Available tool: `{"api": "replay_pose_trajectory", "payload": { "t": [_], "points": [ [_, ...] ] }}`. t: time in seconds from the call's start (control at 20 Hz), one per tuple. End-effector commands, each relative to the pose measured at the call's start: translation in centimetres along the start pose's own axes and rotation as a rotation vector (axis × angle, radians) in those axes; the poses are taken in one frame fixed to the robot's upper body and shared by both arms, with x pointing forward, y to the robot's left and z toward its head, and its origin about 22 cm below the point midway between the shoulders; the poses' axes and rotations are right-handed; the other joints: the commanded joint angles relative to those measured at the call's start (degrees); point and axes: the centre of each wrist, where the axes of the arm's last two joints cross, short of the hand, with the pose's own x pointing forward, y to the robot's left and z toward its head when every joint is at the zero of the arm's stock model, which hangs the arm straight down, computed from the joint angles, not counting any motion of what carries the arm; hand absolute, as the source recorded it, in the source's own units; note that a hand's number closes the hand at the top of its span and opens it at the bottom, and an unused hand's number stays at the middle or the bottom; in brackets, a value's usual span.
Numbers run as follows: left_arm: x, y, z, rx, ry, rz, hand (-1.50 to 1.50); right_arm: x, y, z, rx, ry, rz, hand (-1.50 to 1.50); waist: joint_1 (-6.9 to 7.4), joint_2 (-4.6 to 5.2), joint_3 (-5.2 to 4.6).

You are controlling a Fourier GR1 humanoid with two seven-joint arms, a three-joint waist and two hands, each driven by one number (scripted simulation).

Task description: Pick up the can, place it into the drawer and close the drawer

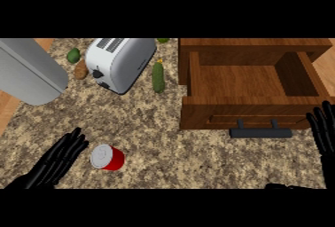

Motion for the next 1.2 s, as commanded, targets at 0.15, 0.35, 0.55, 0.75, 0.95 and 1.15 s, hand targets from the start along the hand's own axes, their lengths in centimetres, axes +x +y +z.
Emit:
{"api": "replay_pose_trajectory", "payload": {
  "t": [0.15, 0.35, 0.55, 0.75, 0.95, 1.15],
  "points": [
    [-1.8, 1.1, -0.7, -0.001, 0.01, -0.009, -1.5, -1.4, -2.6, 0.3, -0.021, -0.005, -0.004, -1.5, -0.04, 0.01, 0.0],
    [-3.9, 1.3, -3.1, 0.006, 0.022, -0.009, -1.5, -2.1, -2.2, 1.8, -0.004, 0.005, 0.024, -1.5, -0.22, 0.02, 0.0],
    [-6.9, 1.1, -3.0, 0.042, 0.025, -0.011, -1.5, -1.9, -1.2, 1.1, -0.011, 0.008, 0.026, -1.5, -0.08, 0.04, -0.01],
    [-7.6, 1.7, -3.3, 0.029, 0.059, -0.017, -1.5, -0.1, 0.4, 1.7, -0.006, -0.003, 0.015, -1.5, -0.2, 0.04, -0.02],
    [-10.1, 0.7, -2.4, 0.069, 0.057, -0.017, -1.5, -1.2, -3.6, 1.4, 0.006, -0.003, 0.022, -1.5, -0.12, 0.02, 0.0],
    [-11.3, 1.4, -2.8, 0.074, 0.074, -0.03, -1.5, -1.0, -3.1, 1.3, 0.02, -0.006, 0.014, -1.5, -0.16, 0.02, 0.0]
  ]
}}
